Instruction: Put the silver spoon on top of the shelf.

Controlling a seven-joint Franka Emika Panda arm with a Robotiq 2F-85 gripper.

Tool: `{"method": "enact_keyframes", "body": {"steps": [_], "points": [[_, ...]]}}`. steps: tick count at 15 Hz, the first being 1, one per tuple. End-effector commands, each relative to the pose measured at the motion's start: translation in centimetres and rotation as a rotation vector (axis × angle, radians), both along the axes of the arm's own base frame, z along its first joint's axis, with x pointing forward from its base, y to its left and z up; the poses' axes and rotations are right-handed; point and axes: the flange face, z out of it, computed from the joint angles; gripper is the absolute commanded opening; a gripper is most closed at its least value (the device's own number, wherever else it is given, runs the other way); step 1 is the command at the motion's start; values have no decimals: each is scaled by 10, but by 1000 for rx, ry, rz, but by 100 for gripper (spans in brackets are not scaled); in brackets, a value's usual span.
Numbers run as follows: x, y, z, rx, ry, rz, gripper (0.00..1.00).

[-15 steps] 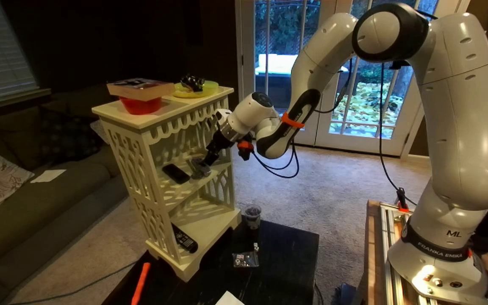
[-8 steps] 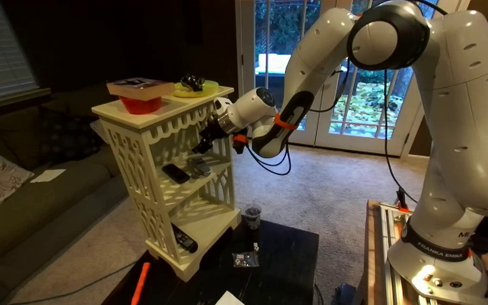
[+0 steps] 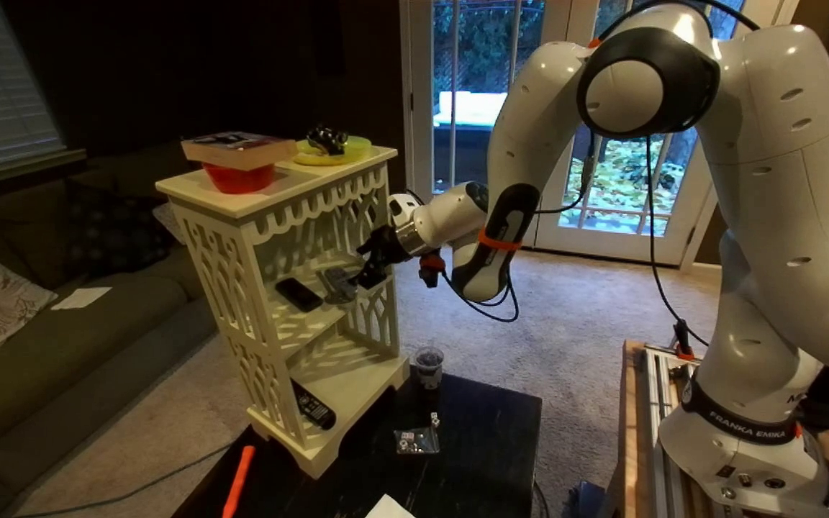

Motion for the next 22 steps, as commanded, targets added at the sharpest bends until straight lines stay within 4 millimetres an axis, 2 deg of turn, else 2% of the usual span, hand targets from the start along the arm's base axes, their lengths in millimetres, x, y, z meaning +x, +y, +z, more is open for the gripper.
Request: {"method": "enact_keyframes", "body": {"steps": [1, 8, 14, 18, 22], "points": [[-4, 1, 0, -6, -2, -1, 100], [-11, 16, -4, -25, -116, 31, 100], [-29, 31, -5, -96, -251, 99, 100], [-40, 50, -21, -150, -290, 144, 100], [-35, 61, -36, -268, -303, 181, 100]]}}
